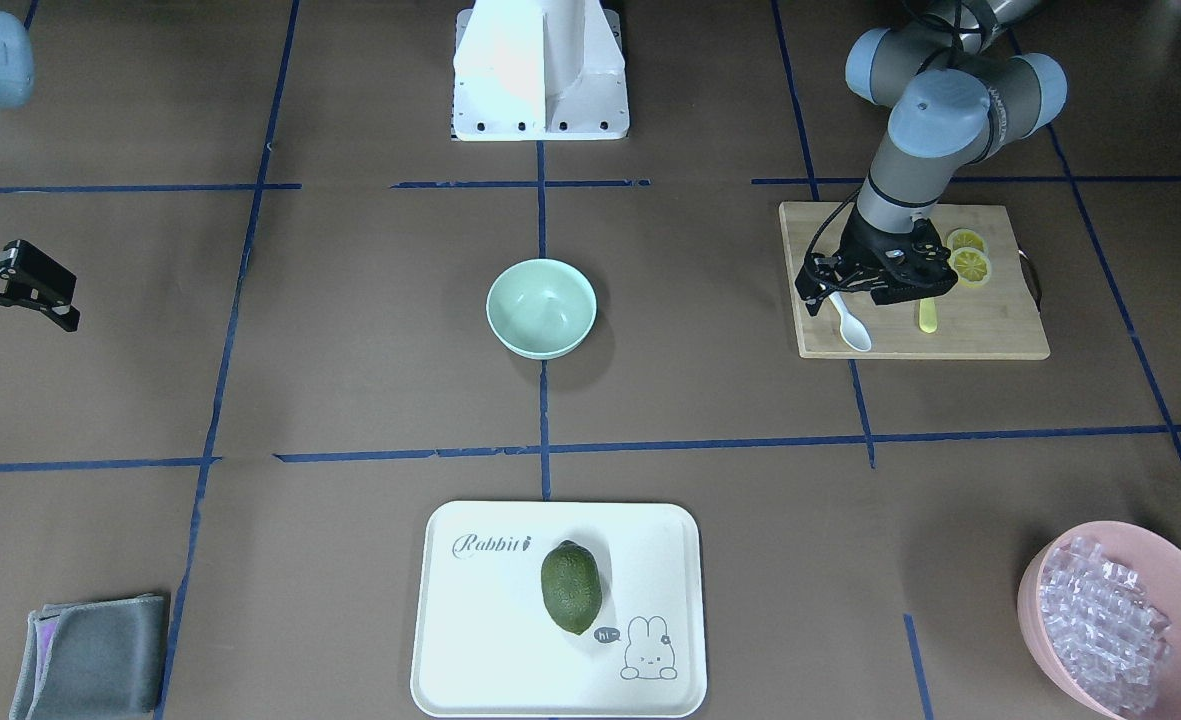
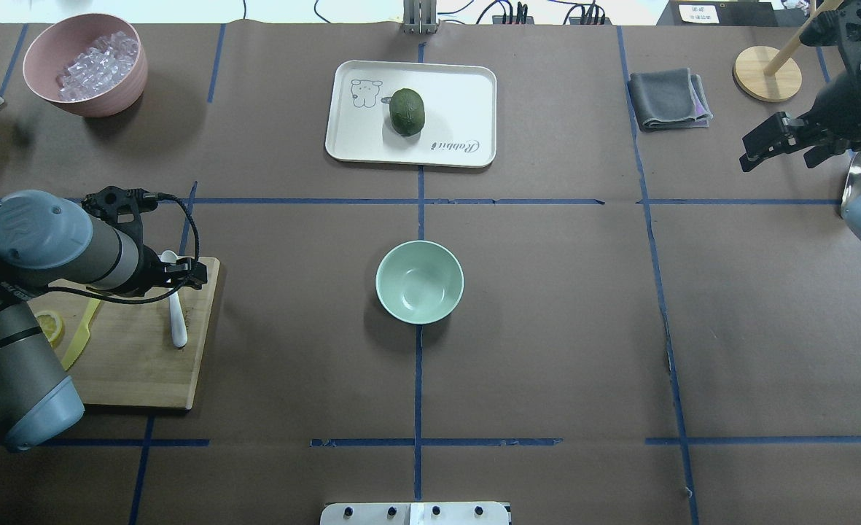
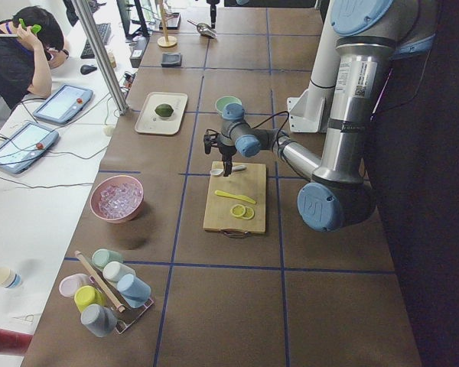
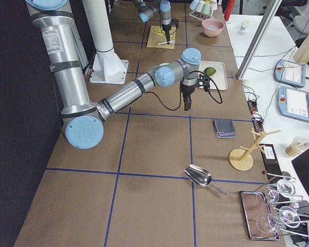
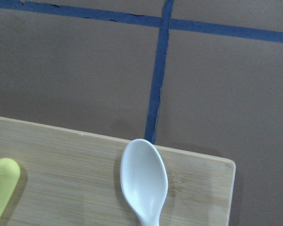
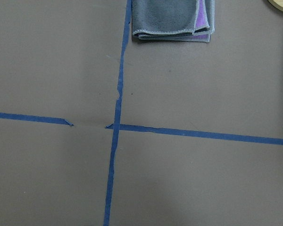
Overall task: Place spoon in bowl
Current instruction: 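Lower the left gripper onto the white spoon handle and grasp it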
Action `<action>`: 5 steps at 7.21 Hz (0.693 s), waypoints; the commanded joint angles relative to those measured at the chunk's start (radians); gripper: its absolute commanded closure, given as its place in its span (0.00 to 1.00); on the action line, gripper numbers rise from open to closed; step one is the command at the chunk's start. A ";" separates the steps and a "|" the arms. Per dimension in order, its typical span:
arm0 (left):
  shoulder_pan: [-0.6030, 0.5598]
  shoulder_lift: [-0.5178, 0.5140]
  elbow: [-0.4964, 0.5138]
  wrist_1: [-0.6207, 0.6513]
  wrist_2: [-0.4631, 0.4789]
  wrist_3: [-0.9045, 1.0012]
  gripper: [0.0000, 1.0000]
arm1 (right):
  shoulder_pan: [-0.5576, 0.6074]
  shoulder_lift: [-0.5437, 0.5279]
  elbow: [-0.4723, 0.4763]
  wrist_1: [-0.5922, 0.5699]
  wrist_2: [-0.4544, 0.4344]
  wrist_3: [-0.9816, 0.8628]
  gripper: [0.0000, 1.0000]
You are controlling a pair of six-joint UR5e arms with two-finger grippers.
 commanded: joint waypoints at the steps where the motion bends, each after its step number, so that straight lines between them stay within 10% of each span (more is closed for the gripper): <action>1: 0.000 0.003 0.001 0.000 0.000 0.000 0.13 | -0.001 -0.004 0.002 0.000 -0.001 0.001 0.00; 5: 0.002 0.003 0.003 0.001 0.003 0.000 0.22 | 0.000 -0.004 0.001 0.000 -0.002 0.001 0.00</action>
